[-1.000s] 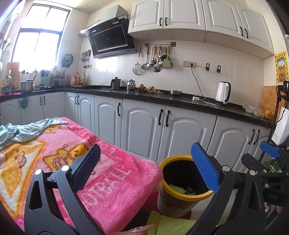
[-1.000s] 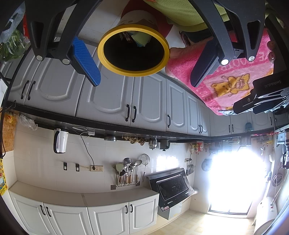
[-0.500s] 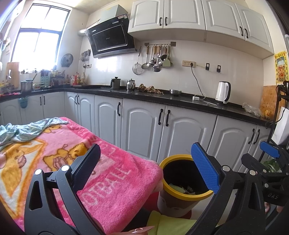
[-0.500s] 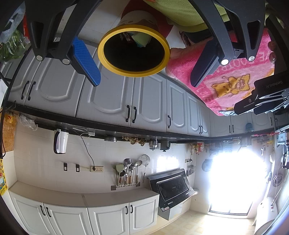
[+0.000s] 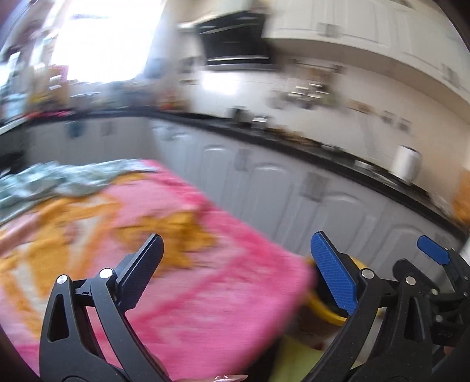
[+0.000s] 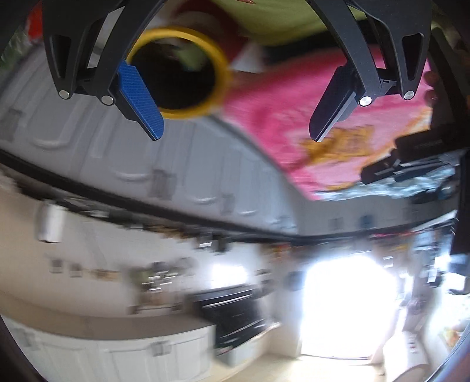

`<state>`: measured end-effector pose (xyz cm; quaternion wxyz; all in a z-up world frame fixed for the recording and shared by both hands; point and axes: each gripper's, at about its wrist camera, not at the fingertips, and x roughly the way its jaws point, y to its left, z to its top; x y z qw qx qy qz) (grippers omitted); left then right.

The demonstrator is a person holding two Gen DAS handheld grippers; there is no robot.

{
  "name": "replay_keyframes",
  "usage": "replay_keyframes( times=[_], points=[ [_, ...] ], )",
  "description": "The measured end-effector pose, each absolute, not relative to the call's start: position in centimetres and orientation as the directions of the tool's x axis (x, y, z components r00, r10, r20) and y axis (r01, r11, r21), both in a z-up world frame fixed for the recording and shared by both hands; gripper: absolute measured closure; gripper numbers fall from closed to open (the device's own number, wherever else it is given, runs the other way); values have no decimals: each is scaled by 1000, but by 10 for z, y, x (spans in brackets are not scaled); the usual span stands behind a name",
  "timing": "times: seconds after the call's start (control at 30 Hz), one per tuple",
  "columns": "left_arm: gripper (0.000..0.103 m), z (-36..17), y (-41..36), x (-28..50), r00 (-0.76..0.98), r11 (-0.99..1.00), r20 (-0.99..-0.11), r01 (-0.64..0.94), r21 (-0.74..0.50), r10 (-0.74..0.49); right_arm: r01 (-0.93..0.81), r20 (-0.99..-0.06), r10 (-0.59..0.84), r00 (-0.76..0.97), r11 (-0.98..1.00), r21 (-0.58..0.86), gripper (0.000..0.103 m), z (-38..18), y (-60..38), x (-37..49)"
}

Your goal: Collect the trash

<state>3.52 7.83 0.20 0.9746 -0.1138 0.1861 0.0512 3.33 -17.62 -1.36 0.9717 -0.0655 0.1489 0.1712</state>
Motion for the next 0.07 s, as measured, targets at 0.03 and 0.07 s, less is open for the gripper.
replay_keyframes(
  times=[0.03,0.07],
  points=[
    [11,3,107,31,912,951,-383,-235,-202,144,-418,-321,377,869,906,-67,6,-10,-151,41],
    [11,3,146,23,879,912,-398,-360,-197,261,-467,-321,427,845,883,-55,6,-7,-131,45]
  ],
)
